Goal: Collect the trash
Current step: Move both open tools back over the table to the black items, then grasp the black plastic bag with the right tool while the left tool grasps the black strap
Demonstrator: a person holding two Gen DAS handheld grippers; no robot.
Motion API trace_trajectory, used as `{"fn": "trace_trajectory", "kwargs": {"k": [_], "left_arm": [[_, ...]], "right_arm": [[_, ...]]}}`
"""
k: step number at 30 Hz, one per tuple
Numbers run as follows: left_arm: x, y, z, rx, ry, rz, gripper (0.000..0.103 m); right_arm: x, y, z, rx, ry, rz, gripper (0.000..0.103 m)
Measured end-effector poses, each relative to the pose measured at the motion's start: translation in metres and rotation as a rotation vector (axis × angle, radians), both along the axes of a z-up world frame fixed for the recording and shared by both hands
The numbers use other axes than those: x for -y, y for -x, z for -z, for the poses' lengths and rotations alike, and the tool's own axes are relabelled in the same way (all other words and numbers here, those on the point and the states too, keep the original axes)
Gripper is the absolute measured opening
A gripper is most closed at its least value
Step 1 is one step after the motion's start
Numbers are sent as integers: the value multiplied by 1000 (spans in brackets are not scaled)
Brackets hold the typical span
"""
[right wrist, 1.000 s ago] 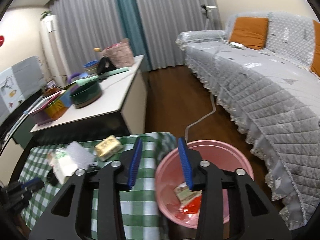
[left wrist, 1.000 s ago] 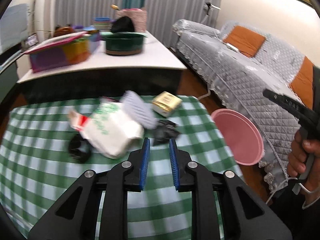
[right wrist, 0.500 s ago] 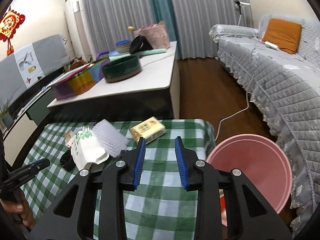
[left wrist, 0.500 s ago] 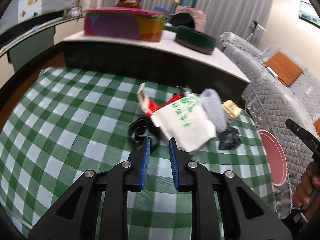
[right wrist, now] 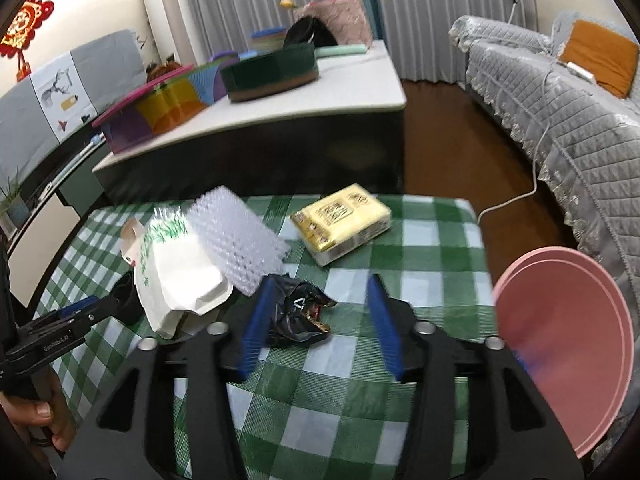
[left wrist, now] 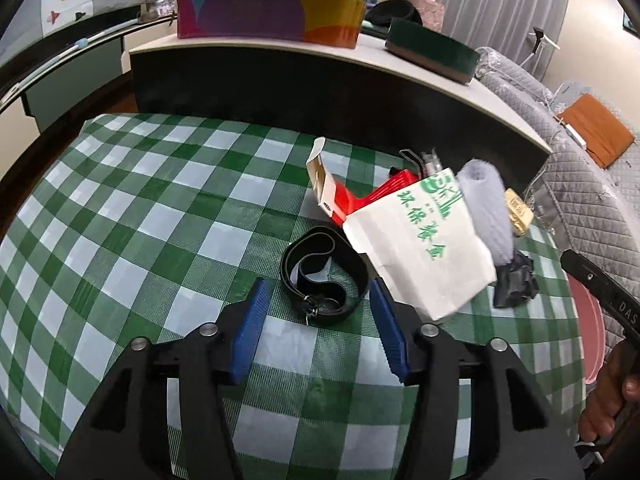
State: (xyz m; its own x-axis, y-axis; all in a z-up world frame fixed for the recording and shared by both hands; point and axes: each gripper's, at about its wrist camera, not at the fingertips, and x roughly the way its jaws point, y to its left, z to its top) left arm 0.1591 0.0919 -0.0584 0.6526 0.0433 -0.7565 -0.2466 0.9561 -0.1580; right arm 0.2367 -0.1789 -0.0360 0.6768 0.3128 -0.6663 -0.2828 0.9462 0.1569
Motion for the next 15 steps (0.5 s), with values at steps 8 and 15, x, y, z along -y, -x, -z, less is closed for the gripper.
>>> {"fn": "trace_trajectory", "kwargs": {"k": [8,15], "left_arm": [[4,-12,10,-23,-28,19,54],[4,-18,17,-54,-44,15,54]], "right_arm": [[-23,-11,22,-69,54,-55,61],[-27,-18,31,-100,78,-69,57]]}}
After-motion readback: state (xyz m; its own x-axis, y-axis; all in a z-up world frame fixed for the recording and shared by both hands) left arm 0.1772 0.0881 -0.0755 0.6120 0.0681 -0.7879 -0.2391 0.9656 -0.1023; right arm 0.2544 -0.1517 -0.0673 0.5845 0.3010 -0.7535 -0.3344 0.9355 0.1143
